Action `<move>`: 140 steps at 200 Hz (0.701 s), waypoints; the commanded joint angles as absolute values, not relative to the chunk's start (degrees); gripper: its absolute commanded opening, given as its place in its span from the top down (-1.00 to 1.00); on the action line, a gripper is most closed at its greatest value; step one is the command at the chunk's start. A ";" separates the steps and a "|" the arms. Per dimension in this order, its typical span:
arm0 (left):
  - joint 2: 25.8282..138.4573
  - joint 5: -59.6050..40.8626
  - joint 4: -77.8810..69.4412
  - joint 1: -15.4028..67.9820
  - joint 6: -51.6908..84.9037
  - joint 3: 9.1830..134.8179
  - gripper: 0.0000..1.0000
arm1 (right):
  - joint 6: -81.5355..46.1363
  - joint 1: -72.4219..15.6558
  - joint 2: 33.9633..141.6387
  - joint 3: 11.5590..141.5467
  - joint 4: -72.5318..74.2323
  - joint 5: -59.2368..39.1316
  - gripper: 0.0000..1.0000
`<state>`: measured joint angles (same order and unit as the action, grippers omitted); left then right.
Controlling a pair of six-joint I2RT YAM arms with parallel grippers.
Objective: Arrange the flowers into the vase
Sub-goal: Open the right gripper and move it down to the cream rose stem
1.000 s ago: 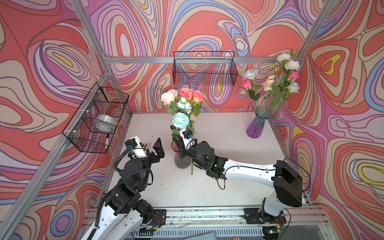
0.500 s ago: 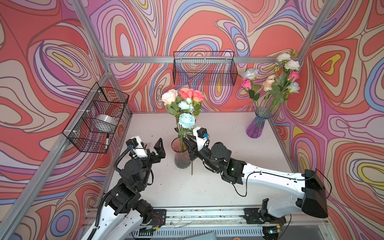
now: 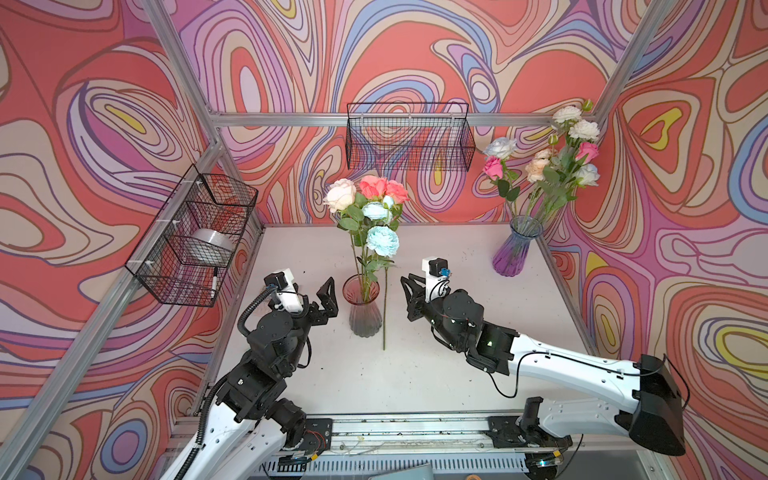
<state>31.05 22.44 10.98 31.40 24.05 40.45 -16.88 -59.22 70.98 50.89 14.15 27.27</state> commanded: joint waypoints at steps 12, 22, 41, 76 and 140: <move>30.94 21.81 10.90 31.03 24.34 41.92 -0.91 | -20.33 -55.89 69.65 49.23 9.86 27.97 0.56; 31.00 21.80 10.83 31.09 24.28 41.92 -0.91 | -24.37 -51.13 70.54 49.64 6.62 23.16 0.57; 31.11 20.27 10.65 30.94 24.33 41.97 -0.91 | -28.17 -42.43 75.00 51.65 2.78 12.36 0.56; 31.54 10.51 7.64 30.90 23.13 41.53 -0.91 | -25.33 -36.11 92.68 65.24 -5.70 2.57 0.50; 31.92 6.37 6.69 30.86 22.76 41.49 -0.90 | -21.09 -35.75 127.31 100.01 -22.40 3.83 0.34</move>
<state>32.40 7.70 8.54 31.14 23.57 40.47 -22.79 -35.70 119.35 90.41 -12.49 3.46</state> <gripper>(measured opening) 0.947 0.323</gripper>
